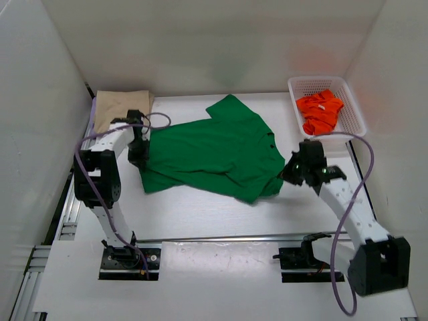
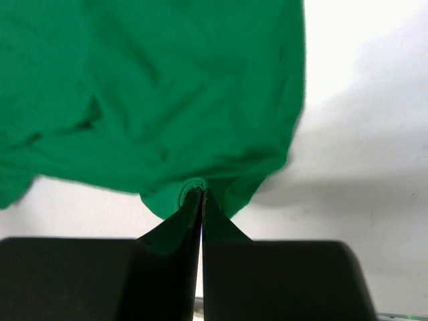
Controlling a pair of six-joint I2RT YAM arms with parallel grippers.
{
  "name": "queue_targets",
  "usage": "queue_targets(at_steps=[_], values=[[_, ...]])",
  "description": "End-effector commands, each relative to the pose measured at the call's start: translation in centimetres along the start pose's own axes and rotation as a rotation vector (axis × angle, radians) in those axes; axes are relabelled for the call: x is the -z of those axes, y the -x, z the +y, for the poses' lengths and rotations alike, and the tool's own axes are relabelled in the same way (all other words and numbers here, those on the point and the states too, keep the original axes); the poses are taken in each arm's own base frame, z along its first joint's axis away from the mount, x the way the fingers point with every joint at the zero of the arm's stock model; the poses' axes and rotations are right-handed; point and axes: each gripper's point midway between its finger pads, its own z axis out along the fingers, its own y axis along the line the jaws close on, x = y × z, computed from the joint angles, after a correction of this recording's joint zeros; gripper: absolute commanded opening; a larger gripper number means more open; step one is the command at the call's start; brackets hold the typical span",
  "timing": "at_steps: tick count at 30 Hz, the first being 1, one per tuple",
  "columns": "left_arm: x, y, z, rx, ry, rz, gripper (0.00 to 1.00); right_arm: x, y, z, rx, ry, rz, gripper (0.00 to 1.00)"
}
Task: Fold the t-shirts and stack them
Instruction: Flatten out the tshirt
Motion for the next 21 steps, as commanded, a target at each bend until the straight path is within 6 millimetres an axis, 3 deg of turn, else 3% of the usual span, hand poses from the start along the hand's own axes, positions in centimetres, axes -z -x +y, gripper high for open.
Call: queue_targets(at_steps=[1,3,4,5,6,7,8,9,10,12,13,14,15,16,17,18,20,21], values=[[7.4,9.1,1.9,0.030,0.067,-0.318,0.11,0.2,8.7,3.4,0.020,0.056,-0.117,0.00],[9.8,13.8,3.1,0.050,0.134,-0.421,0.11,1.0,14.4,4.6,0.052,0.033,-0.160,0.00],[15.7,18.6,3.2,0.063,0.151,-0.605,0.11,-0.4,17.5,3.8,0.019,-0.019,-0.143,0.00],[18.5,20.6,3.2,0.071,0.166,-0.691,0.11,4.7,24.4,8.1,0.032,0.055,-0.281,0.00],[20.5,22.6,3.8,0.092,0.197,-0.763,0.11,6.9,27.6,9.4,0.042,0.073,-0.348,0.00],[27.2,24.7,3.6,0.113,0.194,-0.947,0.11,7.7,30.8,9.7,0.030,0.075,-0.399,0.00],[29.5,25.4,3.7,0.123,0.191,-1.021,0.11,14.1,35.0,12.9,0.062,0.159,-0.576,0.00],[32.5,26.4,3.9,0.144,0.195,-1.132,0.11,16.3,36.4,13.6,0.070,0.183,-0.643,0.00],[36.1,25.8,3.1,0.135,0.162,-1.220,0.11,18.1,37.6,13.8,0.062,0.199,-0.699,0.00],[36.8,25.1,1.8,0.102,0.116,-1.242,0.11,21.0,37.4,14.5,0.074,0.249,-0.762,0.00],[38.0,24.2,0.9,0.082,0.089,-1.260,0.11,21.0,36.9,14.3,0.074,0.248,-0.760,0.00],[36.3,23.7,0.8,0.077,0.091,-1.216,0.11,20.7,36.1,14.1,0.084,0.249,-0.746,0.00],[35.6,23.2,0.2,0.065,0.084,-1.195,0.11,22.3,34.7,14.1,0.093,0.266,-0.759,0.00],[35.7,22.2,0.1,0.059,0.076,-1.191,0.11,19.1,33.0,12.5,0.077,0.237,-0.686,0.00],[34.8,21.6,-0.3,0.049,0.071,-1.165,0.11,18.3,31.7,11.7,0.071,0.226,-0.664,0.00],[31.6,20.9,-0.4,0.041,0.075,-1.090,0.11,19.9,29.9,11.4,0.077,0.238,-0.686,0.00],[30.3,19.0,-0.1,0.043,0.089,-1.049,0.11,18.5,26.9,10.1,0.066,0.238,-0.658,0.00],[26.9,17.7,0.1,0.038,0.102,-0.966,0.11,16.5,23.2,8.2,0.048,0.220,-0.598,0.00]])
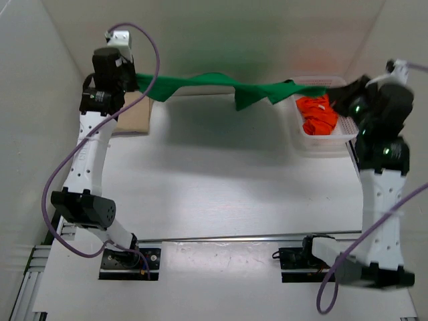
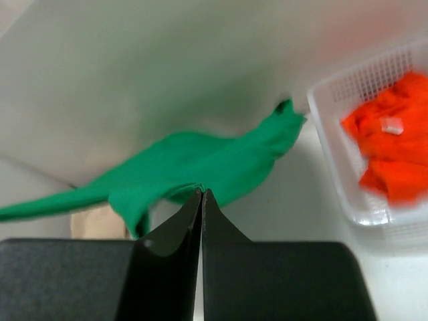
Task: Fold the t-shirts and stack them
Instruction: Flatten out the tshirt, then grap the side of the flattened tshirt closest away from the robot with both arms
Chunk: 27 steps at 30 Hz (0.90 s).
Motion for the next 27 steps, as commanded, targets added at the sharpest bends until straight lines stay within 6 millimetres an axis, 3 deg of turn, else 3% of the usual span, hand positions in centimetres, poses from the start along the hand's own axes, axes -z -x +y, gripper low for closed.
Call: queue_targets(at_steps=[1,2,3,5,6,7,9,10,11,13,14,15,19,23,27], values=[[-0.6,-9.1,0.7,-0.036,0.032,0.226,0.11,0.7,-9.5,-4.9,-0.029,-0.088,0.175,0.00],[0.6,-9.9,0.9,-0.038,0.032,0.237,0.11,1.6,-11.5,-5.4,-0.040,-0.093,0.204,0.00],[0.9,-14.0,0.9,-0.053,0.032,0.327,0.11,3.5,-15.4,-6.6,-0.041,-0.112,0.267,0.00],[2.7,-17.2,1.0,-0.060,0.023,0.383,0.11,5.9,-20.0,-8.1,-0.052,-0.165,0.360,0.00],[3.4,-19.1,0.7,-0.071,0.013,0.419,0.11,7.6,-21.2,-8.3,-0.043,-0.161,0.362,0.00],[4.4,-23.7,0.9,-0.087,0.013,0.519,0.11,8.8,-24.8,-10.3,-0.061,-0.213,0.440,0.00],[6.4,-26.7,0.8,-0.102,0.004,0.572,0.11,11.4,-28.2,-11.5,-0.096,-0.250,0.513,0.00],[7.6,-30.3,1.0,-0.115,0.004,0.650,0.11,12.3,-29.8,-12.2,-0.108,-0.270,0.549,0.00],[8.3,-31.6,1.1,-0.120,0.004,0.676,0.11,13.7,-32.3,-13.4,-0.122,-0.301,0.613,0.00],[9.7,-33.4,1.4,-0.124,0.004,0.703,0.11,14.9,-34.5,-13.9,-0.166,-0.310,0.671,0.00],[10.8,-35.6,1.3,-0.138,-0.003,0.752,0.11,15.3,-35.1,-13.8,-0.175,-0.289,0.685,0.00],[11.4,-36.5,1.6,-0.145,0.005,0.769,0.11,15.9,-36.4,-14.6,-0.191,-0.319,0.714,0.00],[14.0,-40.1,2.5,-0.165,0.027,0.828,0.11,15.4,-36.8,-14.6,-0.213,-0.326,0.727,0.00],[14.2,-39.4,2.8,-0.152,0.036,0.793,0.11,13.6,-36.5,-14.3,-0.200,-0.327,0.736,0.00],[13.6,-38.4,3.2,-0.126,0.049,0.778,0.11,10.3,-34.7,-13.0,-0.147,-0.268,0.703,0.00]])
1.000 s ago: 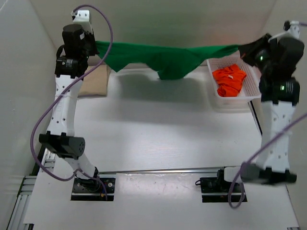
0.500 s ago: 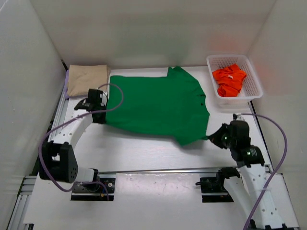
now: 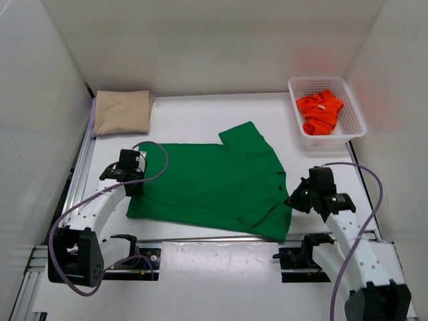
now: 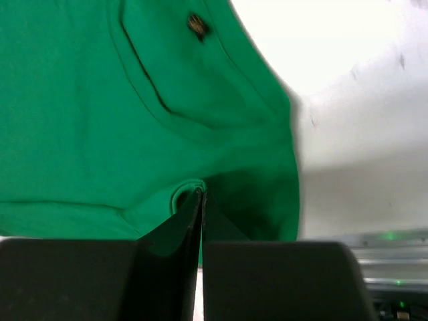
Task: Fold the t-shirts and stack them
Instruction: Grap the side of the flattened tshirt closest away from the robot with both arms
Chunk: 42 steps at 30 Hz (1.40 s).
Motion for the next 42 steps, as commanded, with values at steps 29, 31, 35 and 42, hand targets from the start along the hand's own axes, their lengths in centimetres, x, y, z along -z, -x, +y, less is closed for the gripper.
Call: queue_targets(at_steps=[29,31,35,42], values=[[-1.8,1.1,3.0,0.032,0.150,0.024,0.11,-5.2,10.8,5.8,0.154,0.019,-0.171,0.00],[-1.6,1.5,3.4,0.035,0.177,0.014,0.11,-5.0,11.4,5.7,0.146,0.011,-0.189,0.00],[-1.1,2.3,4.0,0.061,0.186,-0.023,0.11,-3.7,12.2,5.9,0.136,0.034,-0.239,0.00],[-2.1,1.3,3.4,0.058,0.150,0.030,0.11,-5.0,11.1,6.0,0.144,0.045,-0.160,0.00]])
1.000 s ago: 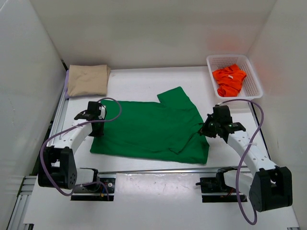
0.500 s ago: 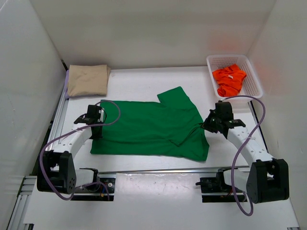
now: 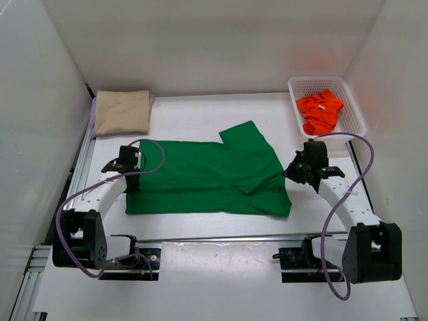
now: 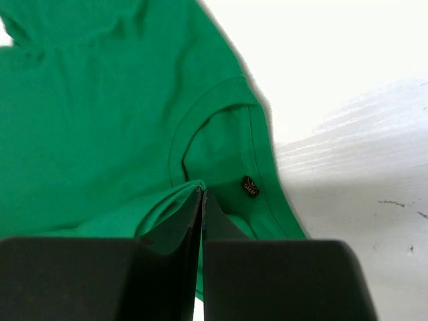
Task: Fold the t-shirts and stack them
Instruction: Grap the side of the flattened tshirt closest away from the robot with both arms, then fold the flattened tshirt in 1/3 of the way
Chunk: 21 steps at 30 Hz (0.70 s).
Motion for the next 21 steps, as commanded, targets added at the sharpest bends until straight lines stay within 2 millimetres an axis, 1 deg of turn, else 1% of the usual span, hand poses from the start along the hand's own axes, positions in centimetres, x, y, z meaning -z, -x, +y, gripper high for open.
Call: queue_targets(at_steps=[1,3,4,6,7,9,10,12,13,14,15,17,18,19,20,21], values=[[-0.2,0.9,0.2,0.011,0.005,-0.010,0.11,-0.6,1.1,0.9,0.020,0.029,0.000,0.00],[-0.7,0.7,0.0,0.003,0.005,0.015,0.11,-1.1,1.3,1.0,0.018,0.020,0.015,0.00],[-0.7,1.1,0.0,0.003,0.005,0.014,0.11,-1.5,1.0,0.7,0.025,0.009,0.031,0.00],[-1.0,1.1,-0.1,-0.001,0.004,0.029,0.11,-1.5,1.9,1.3,0.028,0.021,0.012,0.00],[-1.0,1.1,-0.1,-0.001,0.004,0.029,0.11,-1.8,1.7,1.1,0.026,0.014,0.023,0.00],[-1.1,1.4,-0.3,0.000,-0.005,0.027,0.11,-1.7,2.5,1.7,0.028,0.023,0.010,0.00],[-1.1,1.6,-0.3,-0.001,-0.005,0.029,0.11,-2.0,2.3,1.5,0.027,0.017,0.018,0.00],[-1.1,1.6,-0.3,-0.001,-0.005,0.029,0.11,-1.9,3.0,2.0,0.037,0.025,0.007,0.00],[-1.3,1.4,-0.3,-0.004,-0.005,0.037,0.11,-2.2,2.9,2.3,0.045,0.028,0.015,0.00],[-1.3,1.4,-0.3,-0.004,-0.005,0.037,0.11,-2.2,3.3,2.7,0.045,0.038,0.016,0.00],[-1.5,1.3,-0.4,-0.006,-0.005,0.046,0.11,-2.2,3.1,2.9,0.063,0.043,0.020,0.00],[-1.5,1.3,-0.4,-0.006,-0.005,0.046,0.11,-2.5,3.5,3.2,0.063,0.043,0.020,0.00],[-1.5,1.3,-0.4,-0.006,-0.005,0.046,0.11,-2.8,3.4,3.0,0.071,0.037,0.029,0.00],[-1.6,1.1,-0.4,-0.009,-0.005,0.055,0.11,-2.6,3.7,3.6,0.079,0.049,0.021,0.00],[-1.6,1.1,-0.4,-0.009,-0.005,0.055,0.11,-2.8,3.4,3.6,0.078,0.052,0.034,0.00],[-1.6,1.1,-0.6,-0.009,-0.014,0.055,0.11,-2.9,3.7,3.8,0.079,0.054,0.031,0.00]])
